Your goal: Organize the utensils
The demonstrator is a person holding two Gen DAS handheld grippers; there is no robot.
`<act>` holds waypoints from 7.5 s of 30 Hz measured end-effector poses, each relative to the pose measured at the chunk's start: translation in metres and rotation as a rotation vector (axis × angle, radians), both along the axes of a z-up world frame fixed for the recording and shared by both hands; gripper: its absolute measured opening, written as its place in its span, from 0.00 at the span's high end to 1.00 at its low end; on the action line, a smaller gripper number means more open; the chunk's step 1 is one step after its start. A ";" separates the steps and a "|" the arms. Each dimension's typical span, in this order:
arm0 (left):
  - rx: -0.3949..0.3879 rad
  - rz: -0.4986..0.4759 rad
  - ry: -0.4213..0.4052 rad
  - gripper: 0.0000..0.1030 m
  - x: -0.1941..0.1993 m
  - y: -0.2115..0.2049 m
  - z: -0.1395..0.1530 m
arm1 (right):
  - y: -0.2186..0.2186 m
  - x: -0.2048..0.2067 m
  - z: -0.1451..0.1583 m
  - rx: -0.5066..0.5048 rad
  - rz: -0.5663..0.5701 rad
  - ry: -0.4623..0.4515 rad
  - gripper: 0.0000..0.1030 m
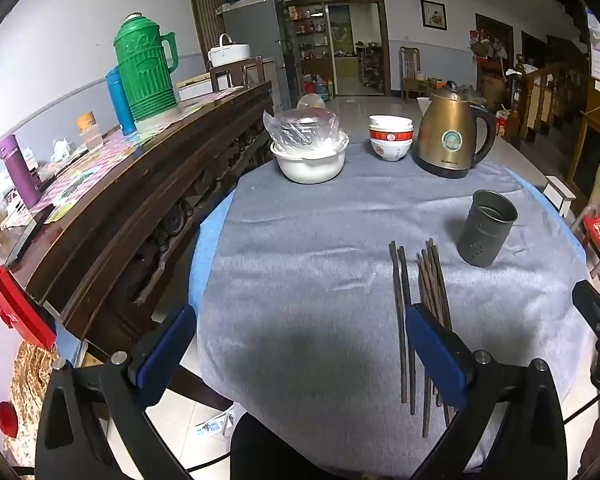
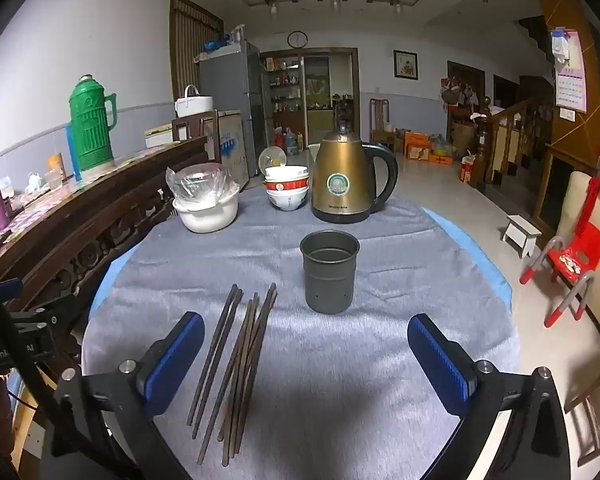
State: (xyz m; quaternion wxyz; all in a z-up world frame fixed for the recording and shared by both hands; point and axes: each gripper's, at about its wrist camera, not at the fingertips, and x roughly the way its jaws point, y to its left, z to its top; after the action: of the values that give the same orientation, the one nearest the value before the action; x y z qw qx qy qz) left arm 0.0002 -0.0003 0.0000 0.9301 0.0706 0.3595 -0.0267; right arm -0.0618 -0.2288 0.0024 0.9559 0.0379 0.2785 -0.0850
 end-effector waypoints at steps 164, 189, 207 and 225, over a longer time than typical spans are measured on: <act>-0.532 -0.228 -0.132 0.93 0.242 -0.199 -0.006 | -0.148 0.137 0.047 0.269 -0.138 -0.312 0.93; -0.291 -0.225 0.247 0.53 0.147 -0.029 -0.083 | -0.105 0.079 -0.022 0.482 0.142 -0.020 0.66; -0.314 -0.253 0.482 0.54 0.125 -0.015 -0.133 | 0.002 0.185 -0.162 0.458 0.196 0.489 0.91; -0.212 -0.287 0.519 0.54 0.165 -0.070 -0.153 | -0.045 0.170 -0.156 0.633 0.176 0.444 0.88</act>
State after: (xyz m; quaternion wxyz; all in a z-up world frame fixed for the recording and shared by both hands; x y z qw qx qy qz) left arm 0.1656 -0.0702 -0.1531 0.7963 0.0139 0.5662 -0.2123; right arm 0.1082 -0.2736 -0.1531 0.8172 0.2871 0.4931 0.0813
